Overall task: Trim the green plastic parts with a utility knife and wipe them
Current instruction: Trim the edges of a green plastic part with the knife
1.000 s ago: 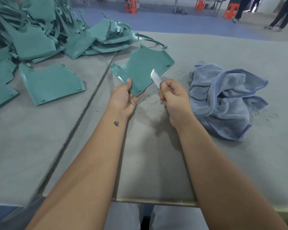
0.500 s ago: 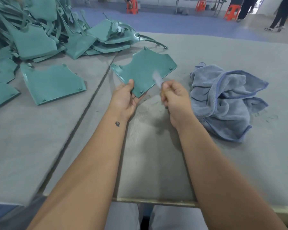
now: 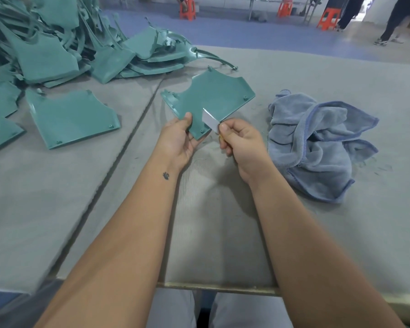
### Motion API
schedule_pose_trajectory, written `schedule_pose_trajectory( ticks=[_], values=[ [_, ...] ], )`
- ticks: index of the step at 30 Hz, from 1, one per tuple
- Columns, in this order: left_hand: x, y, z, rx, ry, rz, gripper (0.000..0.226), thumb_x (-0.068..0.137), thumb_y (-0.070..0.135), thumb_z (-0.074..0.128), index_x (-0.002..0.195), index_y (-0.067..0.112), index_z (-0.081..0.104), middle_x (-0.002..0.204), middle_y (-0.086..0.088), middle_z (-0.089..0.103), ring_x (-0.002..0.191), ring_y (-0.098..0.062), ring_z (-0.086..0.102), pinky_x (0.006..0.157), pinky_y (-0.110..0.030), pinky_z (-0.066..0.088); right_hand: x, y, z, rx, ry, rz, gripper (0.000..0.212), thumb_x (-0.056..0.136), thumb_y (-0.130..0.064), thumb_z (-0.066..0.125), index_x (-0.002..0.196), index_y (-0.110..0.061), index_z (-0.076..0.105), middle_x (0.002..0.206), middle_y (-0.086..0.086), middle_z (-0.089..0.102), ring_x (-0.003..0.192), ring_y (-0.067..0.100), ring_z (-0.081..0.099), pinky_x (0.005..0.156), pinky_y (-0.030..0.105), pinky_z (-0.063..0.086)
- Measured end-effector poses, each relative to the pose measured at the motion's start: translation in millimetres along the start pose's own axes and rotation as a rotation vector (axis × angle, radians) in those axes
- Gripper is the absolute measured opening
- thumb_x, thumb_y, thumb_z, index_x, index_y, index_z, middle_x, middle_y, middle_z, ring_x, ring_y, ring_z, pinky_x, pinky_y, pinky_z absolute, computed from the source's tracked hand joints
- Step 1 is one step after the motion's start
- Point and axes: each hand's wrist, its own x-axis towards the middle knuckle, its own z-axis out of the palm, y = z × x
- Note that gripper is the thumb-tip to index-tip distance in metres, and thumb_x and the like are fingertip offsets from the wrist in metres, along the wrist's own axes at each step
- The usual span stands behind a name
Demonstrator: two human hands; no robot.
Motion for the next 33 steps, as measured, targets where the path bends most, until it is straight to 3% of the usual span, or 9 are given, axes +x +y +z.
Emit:
schedule_pose_trajectory(
  ticks=[17,22,25,28,33],
  values=[
    [-3,-2,9,0.028,-0.011,-0.008,0.020,0.104,0.007,0.037,0.101,0.004,0.057,0.078,-0.007,0.074,0.066,-0.016,0.072,0.057,-0.028,0.059,-2,2,-1,0.070,0.087,-0.059,0.025,0.098,-0.006,0.049,0.077,-0.015,0.058,0.057,0.000,0.047,0.048,0.002,0.039,0.049,0.014,0.032],
    [-2,8,-5,0.072,0.055,-0.019,0.018,0.103,0.009,0.041,0.095,0.012,0.057,0.084,-0.004,0.070,0.061,-0.013,0.071,0.052,-0.028,0.058,5,-3,-14,0.442,0.292,0.014,0.025,0.102,-0.010,0.043,0.079,-0.013,0.053,0.063,-0.001,0.047,0.053,0.006,0.039,0.051,0.016,0.031],
    [-1,15,-16,0.155,0.052,0.017,0.017,0.102,0.013,0.043,0.096,0.015,0.059,0.072,0.004,0.073,0.062,-0.008,0.070,0.052,-0.024,0.055,7,-4,-16,0.495,0.309,0.059,0.024,0.103,-0.013,0.043,0.082,-0.014,0.054,0.064,-0.001,0.049,0.054,0.007,0.042,0.052,0.018,0.033],
    [-1,14,-16,0.169,0.048,0.055,0.018,0.102,0.013,0.044,0.097,0.017,0.061,0.076,0.005,0.075,0.068,-0.009,0.072,0.055,-0.025,0.056,5,-6,-14,0.572,0.321,0.066,0.021,0.103,-0.015,0.042,0.084,-0.017,0.051,0.058,-0.002,0.053,0.052,0.008,0.046,0.051,0.019,0.037],
    [4,10,-15,0.135,0.055,0.072,0.018,0.102,0.010,0.043,0.102,0.016,0.060,0.083,0.002,0.076,0.075,-0.015,0.074,0.060,-0.033,0.059,6,-7,-12,0.403,0.327,0.070,0.026,0.103,-0.027,0.043,0.084,-0.016,0.056,0.052,-0.002,0.051,0.045,0.009,0.039,0.043,0.019,0.029]
  ],
)
